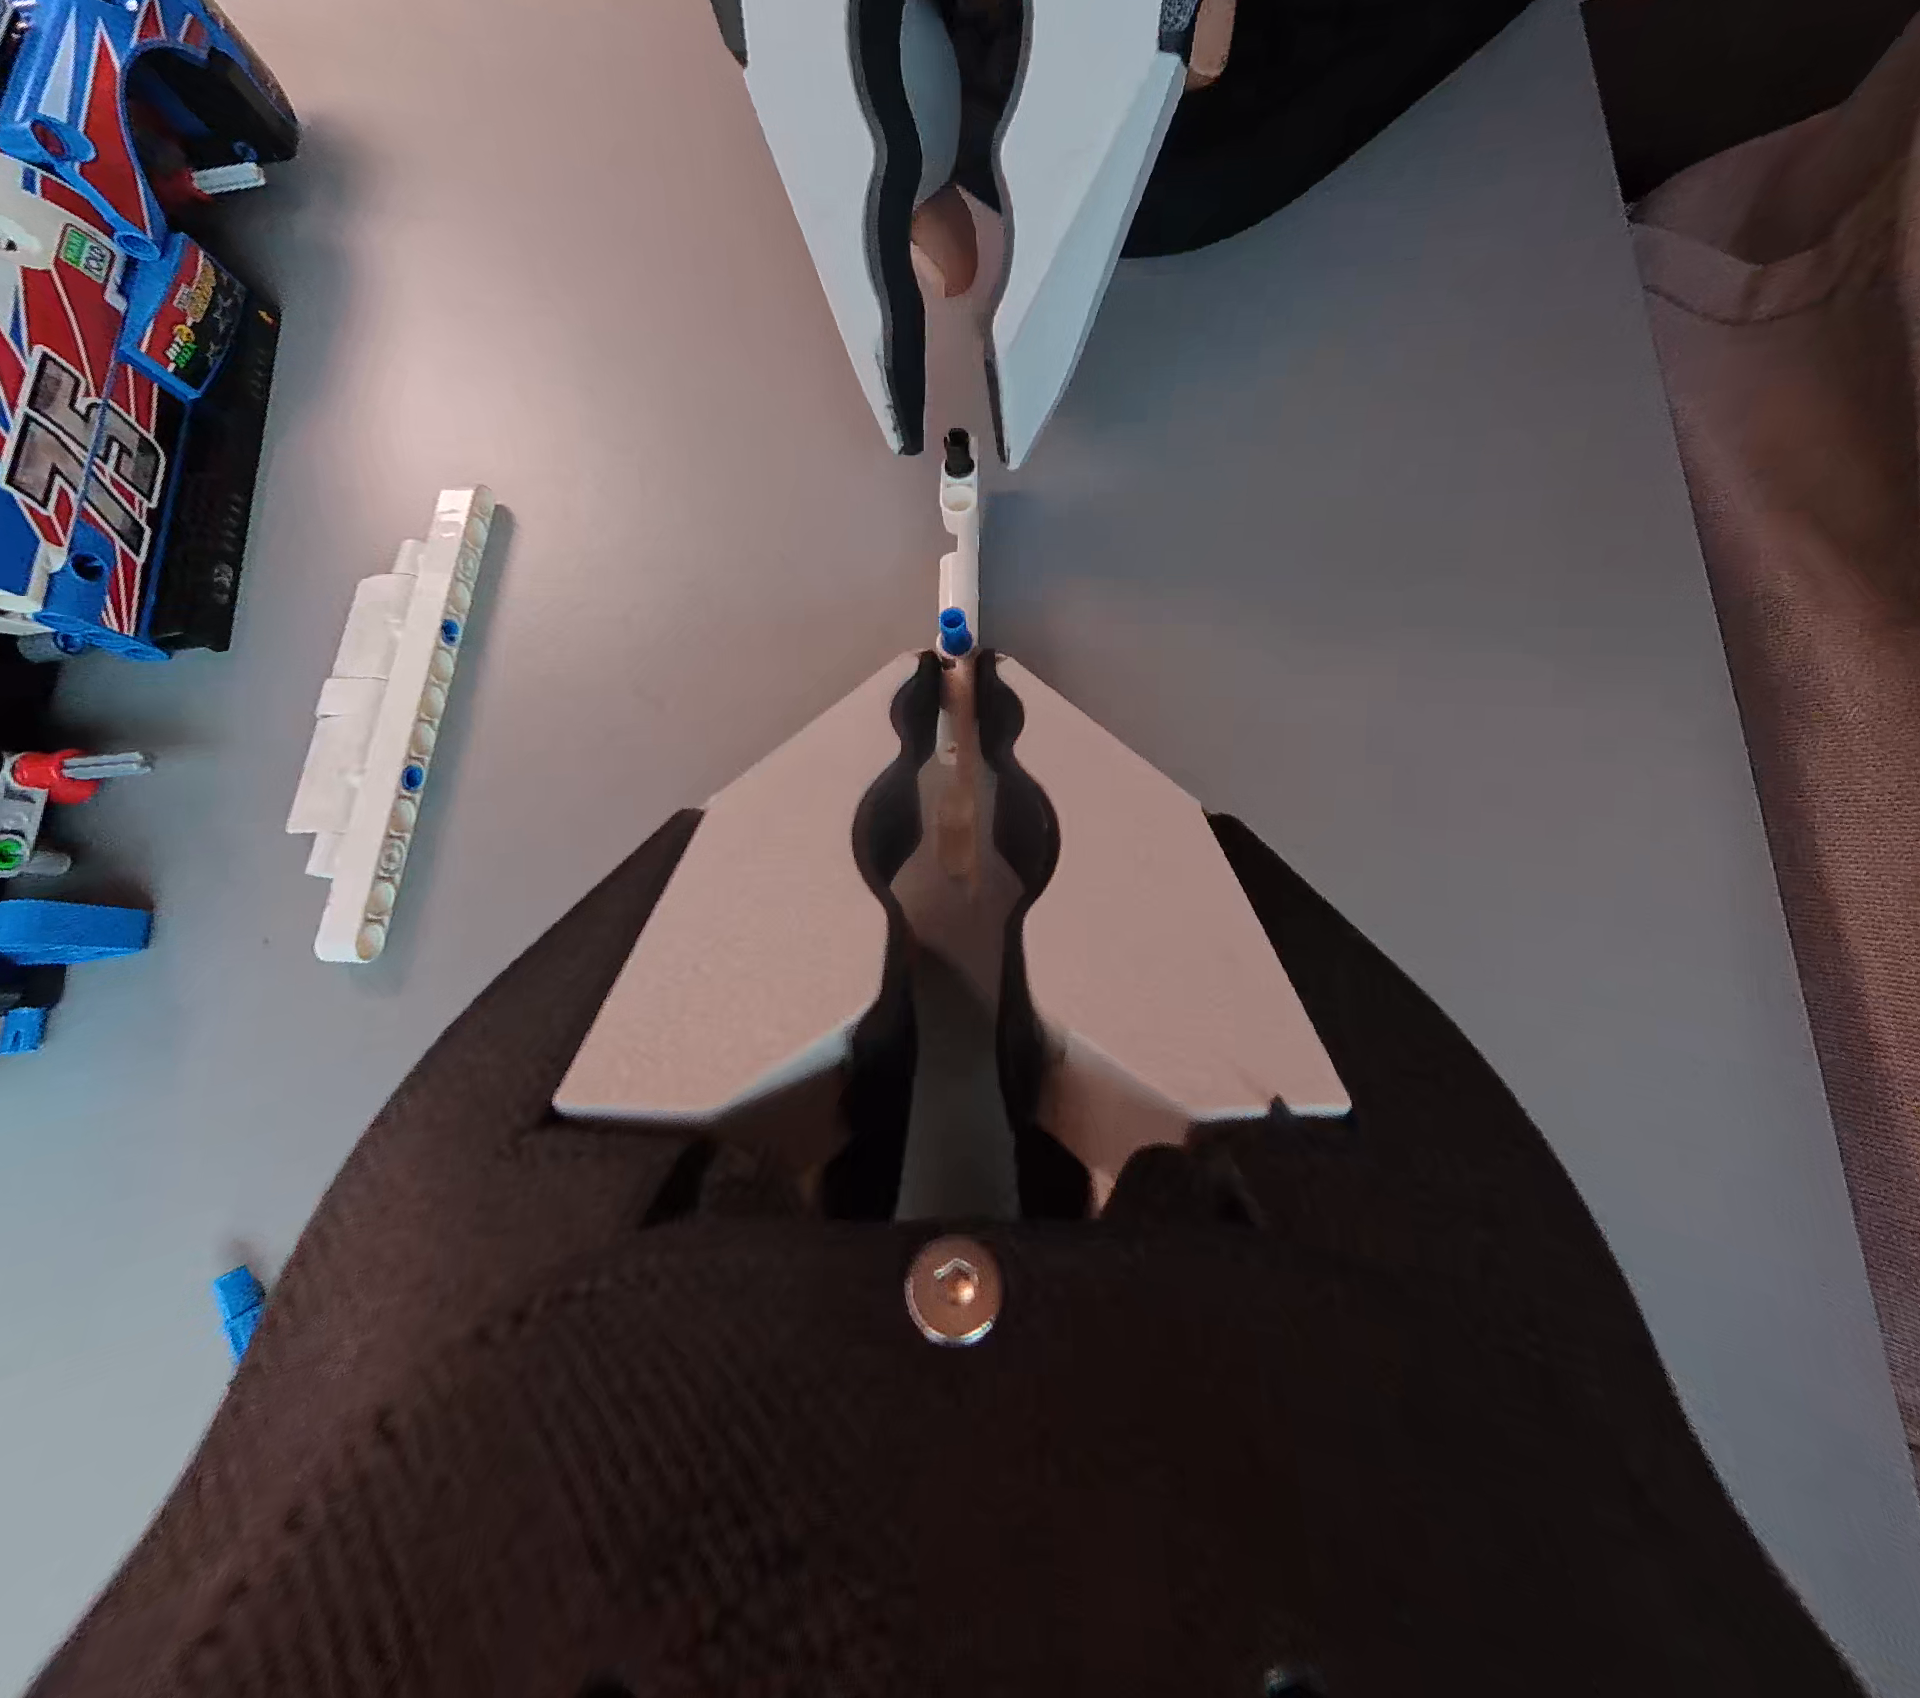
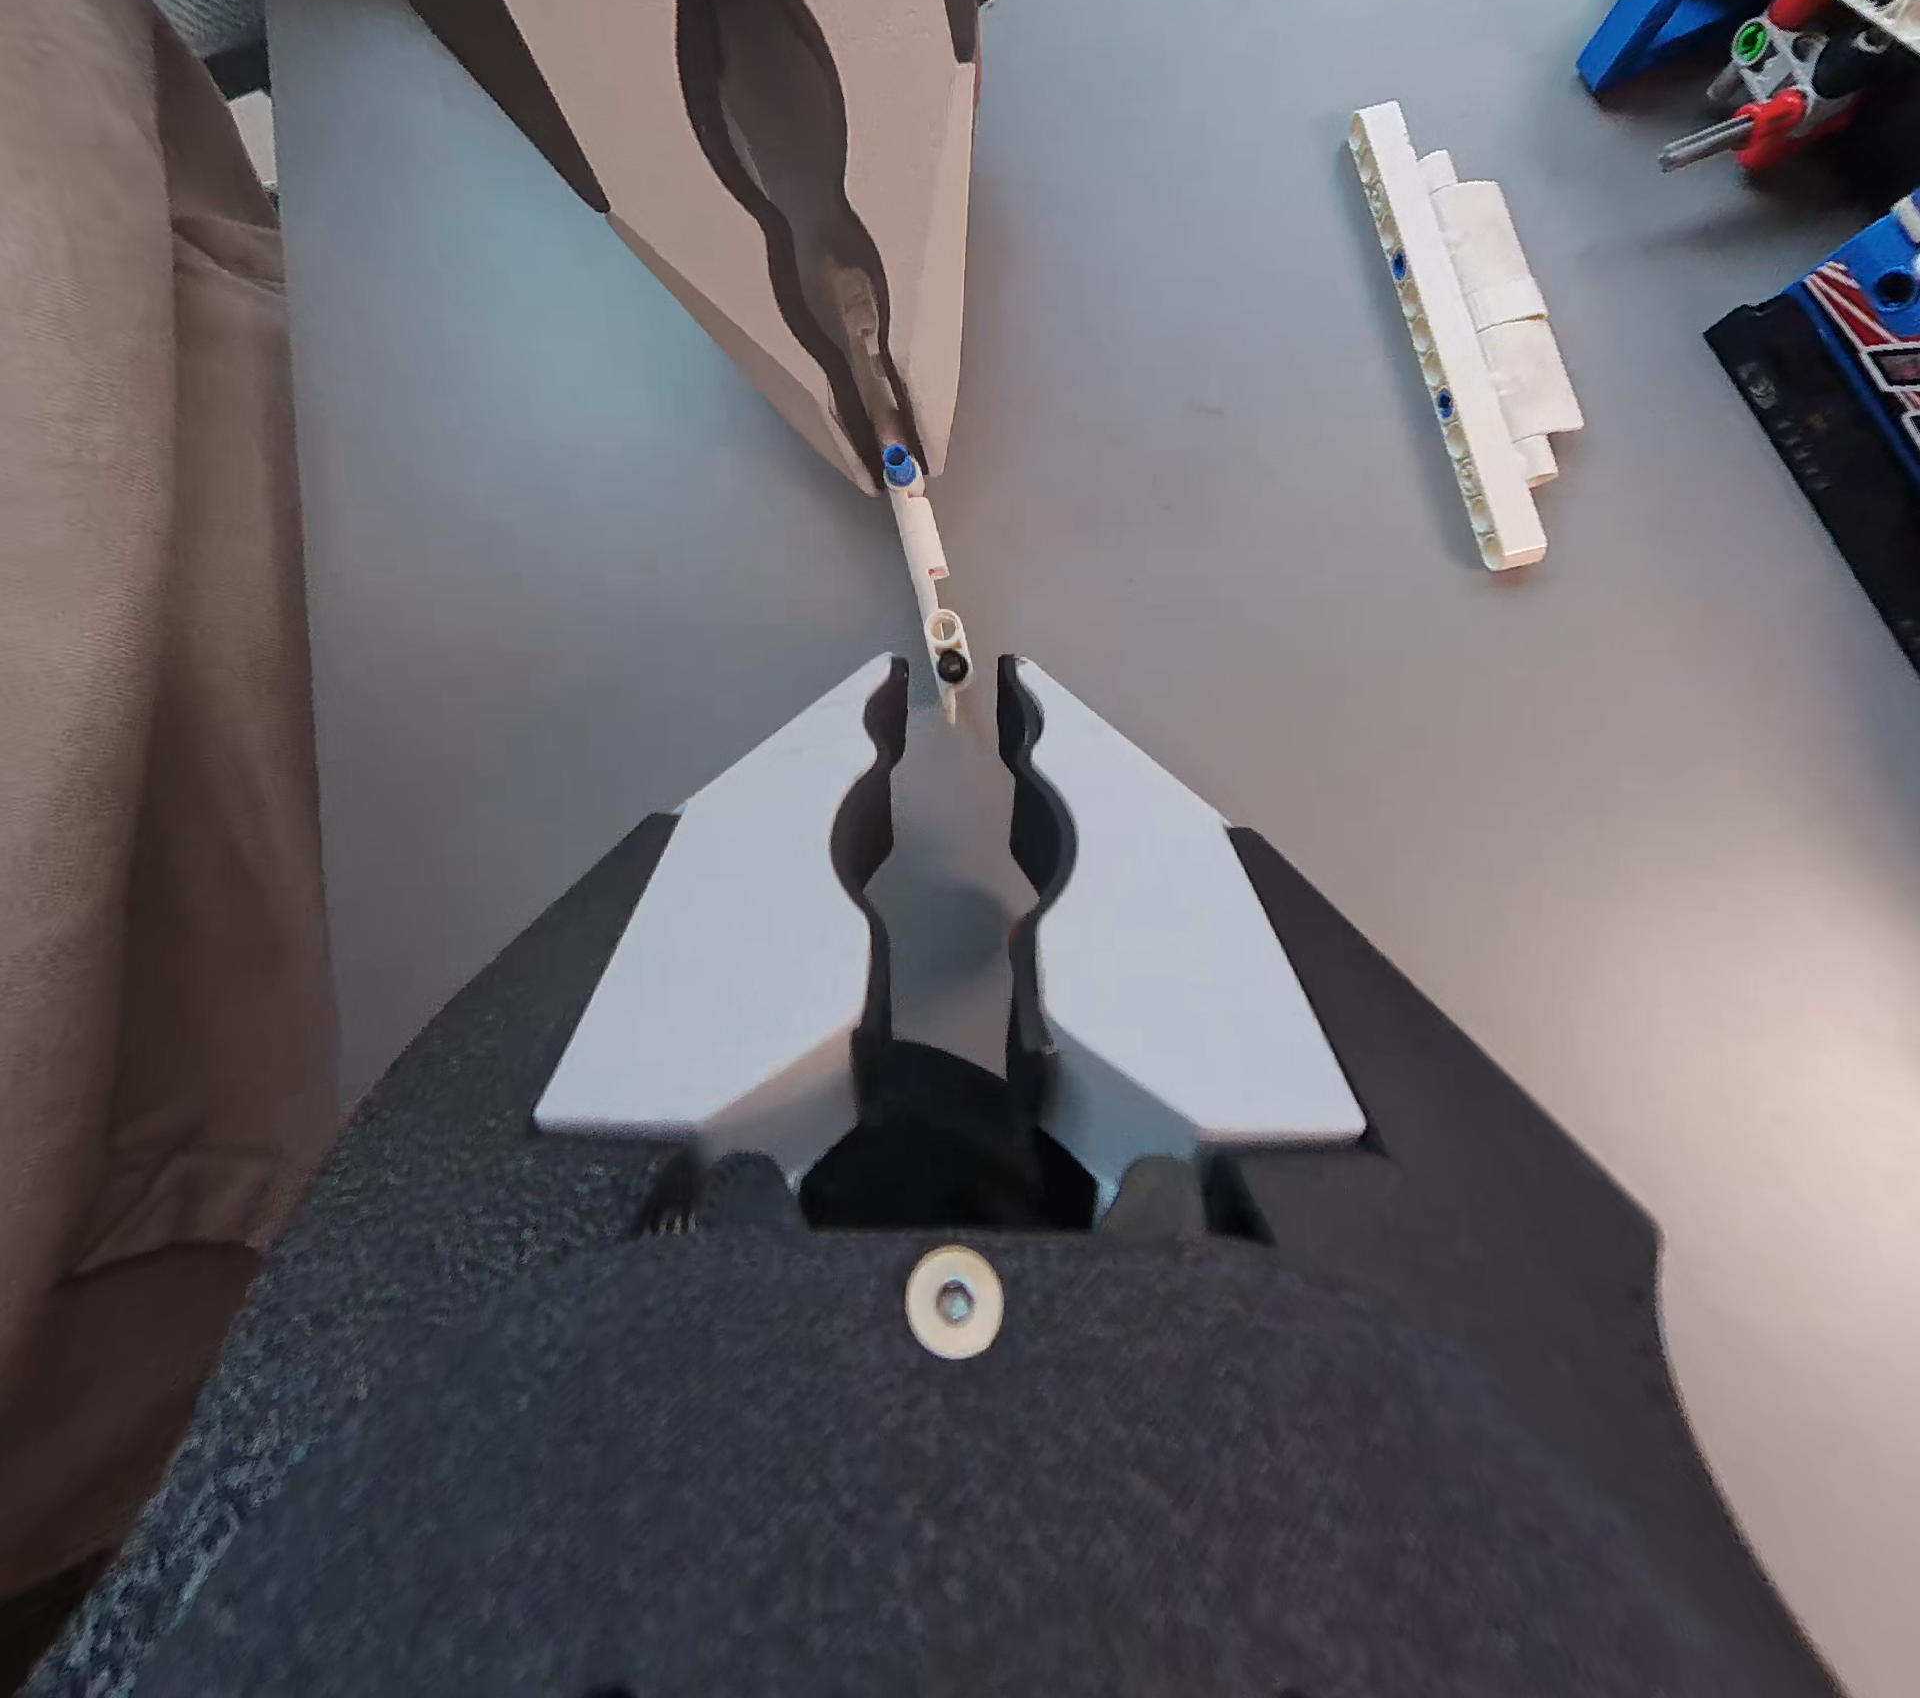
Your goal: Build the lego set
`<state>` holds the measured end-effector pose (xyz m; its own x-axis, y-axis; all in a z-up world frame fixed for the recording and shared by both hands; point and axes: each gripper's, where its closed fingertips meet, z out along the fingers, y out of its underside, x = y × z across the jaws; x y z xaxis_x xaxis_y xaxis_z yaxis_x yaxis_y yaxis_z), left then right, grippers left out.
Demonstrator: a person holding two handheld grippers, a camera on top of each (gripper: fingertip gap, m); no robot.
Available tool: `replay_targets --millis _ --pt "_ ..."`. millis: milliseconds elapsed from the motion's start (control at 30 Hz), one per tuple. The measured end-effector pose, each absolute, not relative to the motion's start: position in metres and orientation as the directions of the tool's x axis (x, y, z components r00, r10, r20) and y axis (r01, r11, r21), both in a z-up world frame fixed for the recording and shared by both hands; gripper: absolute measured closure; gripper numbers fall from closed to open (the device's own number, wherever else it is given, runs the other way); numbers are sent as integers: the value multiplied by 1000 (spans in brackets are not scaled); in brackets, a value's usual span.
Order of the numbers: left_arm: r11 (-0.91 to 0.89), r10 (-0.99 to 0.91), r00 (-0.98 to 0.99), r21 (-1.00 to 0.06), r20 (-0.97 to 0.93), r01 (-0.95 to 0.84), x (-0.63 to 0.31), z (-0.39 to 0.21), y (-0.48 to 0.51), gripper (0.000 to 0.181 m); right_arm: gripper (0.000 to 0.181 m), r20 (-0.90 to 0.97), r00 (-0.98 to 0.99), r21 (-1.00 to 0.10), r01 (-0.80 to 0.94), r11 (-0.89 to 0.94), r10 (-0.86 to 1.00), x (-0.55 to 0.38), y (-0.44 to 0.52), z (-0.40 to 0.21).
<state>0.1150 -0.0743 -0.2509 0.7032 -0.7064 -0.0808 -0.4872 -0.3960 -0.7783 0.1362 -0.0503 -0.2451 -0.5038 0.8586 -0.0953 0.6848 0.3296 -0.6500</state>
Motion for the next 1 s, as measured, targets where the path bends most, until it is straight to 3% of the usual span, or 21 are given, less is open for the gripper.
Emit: replay_targets --millis 133,400,600,700,800,1000 --pt "-398 -709 702 -780 -73 -483 115 -251 -74 176 179 -79 -505 -662 671 334 860 133 -53 -244" --pt "-389 -713 697 -784 -77 -483 116 -249 -75 176 179 -77 -514 -599 709 372 855 136 -53 -248" --pt "-387 -734 677 -782 -60 -489 117 -249 -78 176 179 -86 -507 -610 707 357 857 135 -56 -247" --pt "-366 -745 662 -785 -75 -500 115 -250 -78 176 158 -63 -520 -616 692 377 852 131 -60 -251" --pt "-359 -740 667 -787 -87 -501 111 -250 -76 176 176 34 -551 -594 660 460 834 125 -60 -258" --pt "-395 -732 681 -801 -21 -449 96 -247 -76 171 176 -11 -556 -559 692 456 831 127 -54 -259"
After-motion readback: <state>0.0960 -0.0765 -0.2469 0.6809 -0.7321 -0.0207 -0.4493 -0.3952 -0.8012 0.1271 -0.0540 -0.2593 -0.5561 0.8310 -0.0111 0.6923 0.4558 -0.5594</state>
